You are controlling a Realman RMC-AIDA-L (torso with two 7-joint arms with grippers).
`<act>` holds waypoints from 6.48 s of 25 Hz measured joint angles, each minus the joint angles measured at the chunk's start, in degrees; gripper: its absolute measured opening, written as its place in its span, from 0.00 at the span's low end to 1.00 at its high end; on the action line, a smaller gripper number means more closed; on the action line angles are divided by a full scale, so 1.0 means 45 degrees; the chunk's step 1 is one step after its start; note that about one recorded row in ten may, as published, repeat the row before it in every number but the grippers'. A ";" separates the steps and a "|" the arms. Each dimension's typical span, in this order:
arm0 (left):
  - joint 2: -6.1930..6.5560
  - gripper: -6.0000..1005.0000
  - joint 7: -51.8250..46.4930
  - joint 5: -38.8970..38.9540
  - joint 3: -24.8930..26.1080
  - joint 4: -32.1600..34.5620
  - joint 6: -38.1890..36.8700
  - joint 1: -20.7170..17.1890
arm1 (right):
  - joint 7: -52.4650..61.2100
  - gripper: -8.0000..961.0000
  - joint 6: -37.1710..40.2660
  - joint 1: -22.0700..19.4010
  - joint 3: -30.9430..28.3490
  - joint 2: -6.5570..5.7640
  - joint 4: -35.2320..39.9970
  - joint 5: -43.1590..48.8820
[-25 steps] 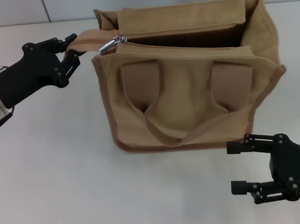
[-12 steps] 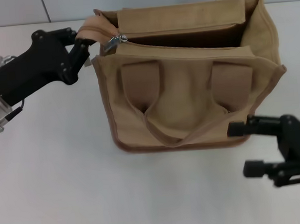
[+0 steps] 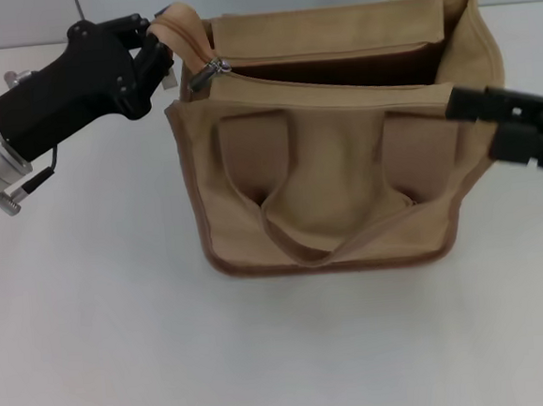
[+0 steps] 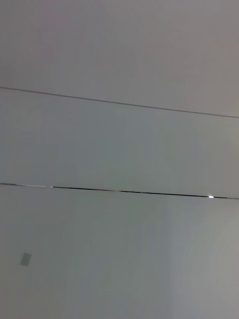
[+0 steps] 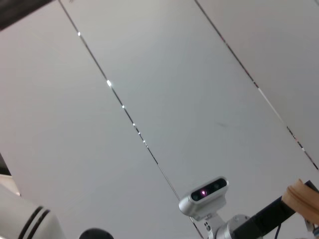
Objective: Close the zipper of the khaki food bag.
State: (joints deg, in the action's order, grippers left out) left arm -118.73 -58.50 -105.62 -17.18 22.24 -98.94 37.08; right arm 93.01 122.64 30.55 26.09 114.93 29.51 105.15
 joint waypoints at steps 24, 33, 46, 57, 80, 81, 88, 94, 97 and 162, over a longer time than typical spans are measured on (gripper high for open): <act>-0.0013 0.03 0.0413 0.0768 0.0068 -0.0941 0.0387 0.0185 | 0.3545 0.85 -0.2770 0.1878 0.0472 -0.0025 0.0022 0.0034; 0.0002 0.03 0.0475 0.0818 0.0068 -0.0954 0.0368 -0.0160 | 0.4094 0.85 -0.2910 0.2154 0.0697 -0.0019 0.0029 0.0056; 0.0030 0.03 -0.0013 0.1276 0.0053 -0.1095 0.0300 -0.0162 | 0.4653 0.85 -0.5503 0.2646 0.3424 0.0019 0.1346 0.0083; 0.0033 0.03 -0.0036 0.1203 -0.0011 -0.1096 0.0074 -0.0056 | 0.4569 0.85 -0.7192 0.3183 0.5097 0.0592 0.2315 0.0078; 0.0019 0.03 -0.0048 0.1167 -0.0049 -0.1115 -0.0194 -0.0056 | 0.4522 0.85 -0.6187 0.3288 0.5315 0.0922 0.2877 -0.0431; 0.0023 0.03 -0.0048 0.1167 -0.0048 -0.1115 -0.0193 -0.0056 | 0.4525 0.85 -0.6152 0.3265 0.5315 0.0923 0.2882 -0.0451; 0.0038 0.03 -0.0048 0.1238 -0.0049 -0.1115 -0.0164 -0.0056 | 0.4808 0.85 -0.6374 0.2978 0.5258 0.0837 0.2926 0.0212; 0.0038 0.03 -0.0048 0.1246 -0.0049 -0.1115 -0.0191 0.0036 | 0.4988 0.85 -0.6702 0.2955 0.5299 0.0800 0.3105 0.0747; 0.0032 0.03 -0.0098 0.1220 -0.0048 -0.1114 -0.0280 0.0113 | 0.4738 0.85 -0.7239 0.3076 0.5304 0.0888 0.3286 0.0746; 0.0018 0.03 -0.0360 0.1264 -0.0263 -0.1114 -0.0235 0.0146 | 0.4942 0.85 -0.5482 0.0580 0.6694 0.0901 0.7090 -0.1513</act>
State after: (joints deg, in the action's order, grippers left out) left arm -118.65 -60.12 -99.93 -18.37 17.23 -100.00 37.74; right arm 115.25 97.97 33.16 56.21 118.98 61.42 98.34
